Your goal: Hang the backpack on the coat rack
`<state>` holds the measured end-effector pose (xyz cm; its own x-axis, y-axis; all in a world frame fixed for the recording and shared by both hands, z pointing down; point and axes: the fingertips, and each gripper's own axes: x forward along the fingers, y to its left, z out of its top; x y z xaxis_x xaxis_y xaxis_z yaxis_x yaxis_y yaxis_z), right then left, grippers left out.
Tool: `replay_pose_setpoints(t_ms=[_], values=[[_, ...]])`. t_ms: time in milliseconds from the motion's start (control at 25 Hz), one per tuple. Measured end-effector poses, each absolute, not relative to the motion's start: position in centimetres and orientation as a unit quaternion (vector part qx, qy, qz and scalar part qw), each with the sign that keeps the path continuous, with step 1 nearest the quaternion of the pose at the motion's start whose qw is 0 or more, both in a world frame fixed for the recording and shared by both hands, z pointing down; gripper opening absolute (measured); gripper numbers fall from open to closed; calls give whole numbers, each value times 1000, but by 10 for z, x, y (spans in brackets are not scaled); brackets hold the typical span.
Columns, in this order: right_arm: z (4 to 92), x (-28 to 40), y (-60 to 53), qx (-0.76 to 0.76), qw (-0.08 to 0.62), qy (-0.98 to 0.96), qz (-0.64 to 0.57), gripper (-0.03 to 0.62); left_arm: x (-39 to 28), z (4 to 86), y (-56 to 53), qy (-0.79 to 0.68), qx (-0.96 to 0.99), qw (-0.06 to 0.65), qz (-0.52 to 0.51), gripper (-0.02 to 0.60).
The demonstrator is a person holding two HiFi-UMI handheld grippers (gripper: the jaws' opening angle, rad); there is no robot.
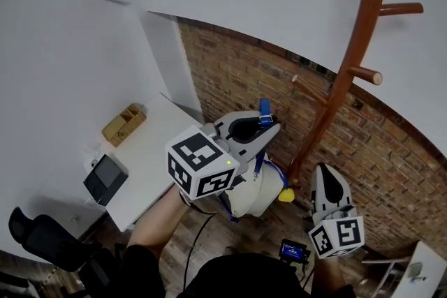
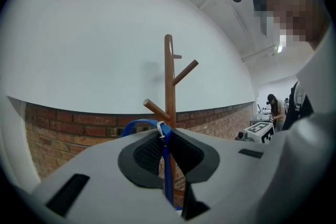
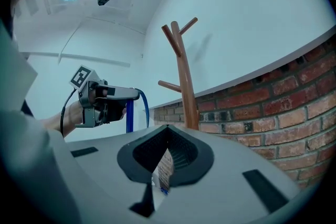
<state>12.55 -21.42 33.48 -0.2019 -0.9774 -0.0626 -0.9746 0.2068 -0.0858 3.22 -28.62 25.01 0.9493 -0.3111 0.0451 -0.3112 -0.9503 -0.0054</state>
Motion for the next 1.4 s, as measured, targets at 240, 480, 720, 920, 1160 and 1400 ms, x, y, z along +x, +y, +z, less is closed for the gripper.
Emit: replay_pose_setpoints(t_ms=[240,480,720,920,1160,1400], values=[[336,125,-214,-629,51,776,-15,12,24,241,-288,-159,987,-3,14,43],[332,123,-214,-628,53,776,-11,12,22,223,-286,-152,988,-18,8,43],[331,122,-215,-630,55,774,-13,12,32,210,-289,-137,990,-31,12,43],[333,129,-220,-637,50,769,-16,12,40,200,-292,-117,993,-34,10,43],[331,133,-221,-643,48,764,-17,12,56,196,-297,-96,995,-27,10,43],[334,138,-224,-644,38,764,-25,12,72,201,-298,-81,996,-25,20,43]])
